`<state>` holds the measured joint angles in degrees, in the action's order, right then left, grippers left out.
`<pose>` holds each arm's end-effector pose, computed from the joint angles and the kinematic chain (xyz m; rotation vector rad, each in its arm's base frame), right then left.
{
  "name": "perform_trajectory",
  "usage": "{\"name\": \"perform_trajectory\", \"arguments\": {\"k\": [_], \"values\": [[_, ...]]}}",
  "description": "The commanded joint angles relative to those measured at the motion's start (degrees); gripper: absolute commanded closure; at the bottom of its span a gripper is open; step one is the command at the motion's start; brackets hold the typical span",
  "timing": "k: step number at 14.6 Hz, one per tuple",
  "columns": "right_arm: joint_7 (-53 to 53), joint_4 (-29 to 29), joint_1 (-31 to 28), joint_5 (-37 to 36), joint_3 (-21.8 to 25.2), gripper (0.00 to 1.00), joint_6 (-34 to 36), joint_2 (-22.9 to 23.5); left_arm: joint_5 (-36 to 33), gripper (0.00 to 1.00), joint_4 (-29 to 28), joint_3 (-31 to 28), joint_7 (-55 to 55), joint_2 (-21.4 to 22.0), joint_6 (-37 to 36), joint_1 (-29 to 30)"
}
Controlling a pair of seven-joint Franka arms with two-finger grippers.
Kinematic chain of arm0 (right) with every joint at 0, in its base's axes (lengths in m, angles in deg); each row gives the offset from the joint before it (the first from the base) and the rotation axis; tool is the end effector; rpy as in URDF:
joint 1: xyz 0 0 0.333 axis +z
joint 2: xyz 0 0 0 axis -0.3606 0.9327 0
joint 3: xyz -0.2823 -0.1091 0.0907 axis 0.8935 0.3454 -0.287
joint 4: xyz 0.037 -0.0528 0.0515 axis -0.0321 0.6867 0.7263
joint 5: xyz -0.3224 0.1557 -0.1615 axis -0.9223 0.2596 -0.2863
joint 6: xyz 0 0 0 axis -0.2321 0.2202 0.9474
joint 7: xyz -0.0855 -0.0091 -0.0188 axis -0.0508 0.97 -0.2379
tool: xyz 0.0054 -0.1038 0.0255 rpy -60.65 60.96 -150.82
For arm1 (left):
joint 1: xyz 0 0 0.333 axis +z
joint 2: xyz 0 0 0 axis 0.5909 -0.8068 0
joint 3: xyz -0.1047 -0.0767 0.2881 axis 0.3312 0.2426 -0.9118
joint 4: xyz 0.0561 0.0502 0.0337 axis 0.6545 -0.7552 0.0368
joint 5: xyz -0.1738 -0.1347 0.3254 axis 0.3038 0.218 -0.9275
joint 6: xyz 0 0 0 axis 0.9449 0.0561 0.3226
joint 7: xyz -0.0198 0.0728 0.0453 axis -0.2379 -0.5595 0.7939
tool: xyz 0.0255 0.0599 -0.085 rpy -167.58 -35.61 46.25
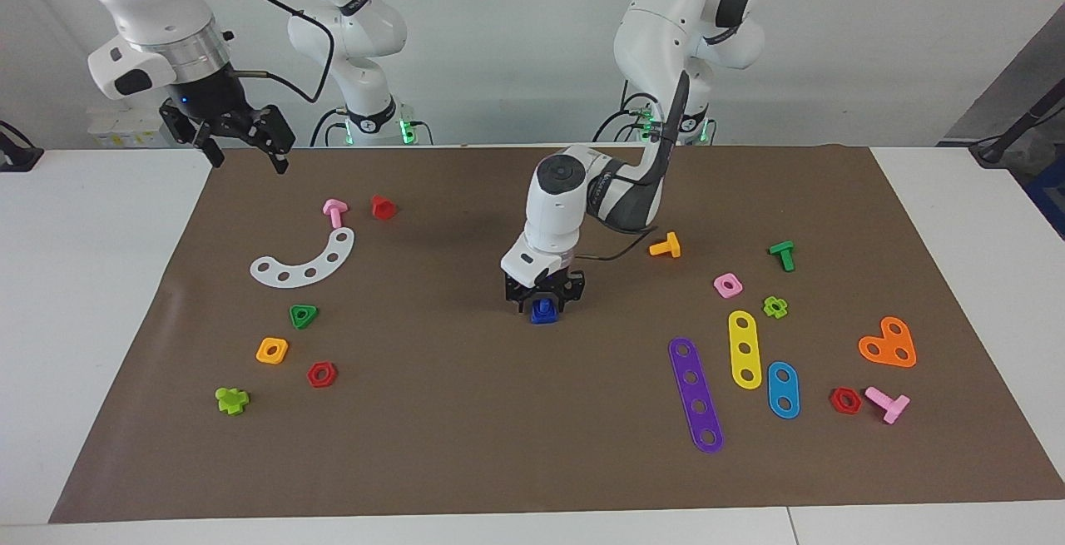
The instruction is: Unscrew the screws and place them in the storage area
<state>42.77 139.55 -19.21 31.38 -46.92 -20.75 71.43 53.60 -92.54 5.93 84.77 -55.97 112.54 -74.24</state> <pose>0.5432 -0.0061 0.6391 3.1206 -0.2499 0.0248 0.5424 -0.4345 0.3012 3.0562 -0.0776 0.1563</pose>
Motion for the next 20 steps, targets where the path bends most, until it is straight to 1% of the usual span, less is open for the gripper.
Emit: {"name": "perform_trajectory", "arguments": {"k": [1,3,4,7,17,20], "values": [[1.29,1.59,-0.52,0.94,-0.18,0.0,0.28,-1.54,-1.54,0.2,2.1,-1.22,1.25,-0.52,-3.03,-1.27],[1.29,1.59,-0.43,0.94,-0.18,0.0,0.28,-1.54,-1.54,0.21,4.38,-1.22,1.25,-1.05,-6.03,-1.27],[1.29,1.59,-0.43,0.94,-0.18,0.0,0.28,-1.54,-1.54,0.22,4.74,-1.22,1.25,-1.14,-6.21,-1.27],[1.29,1.59,-0.43,0.94,-0.18,0.0,0.28,-1.54,-1.54,0.27,4.66,-1.23,1.25,-1.23,-5.95,-1.27],[1.29,1.59,-0.43,0.94,-0.18,0.0,0.28,-1.54,-2.33,0.31,4.22,-1.31,1.16,-1.14,-5.34,-0.66],[1.29,1.59,-0.43,0.94,-0.18,0.0,0.28,-1.54,-2.42,0.36,4.13,-1.31,1.08,-1.14,-5.34,-0.57]]}}
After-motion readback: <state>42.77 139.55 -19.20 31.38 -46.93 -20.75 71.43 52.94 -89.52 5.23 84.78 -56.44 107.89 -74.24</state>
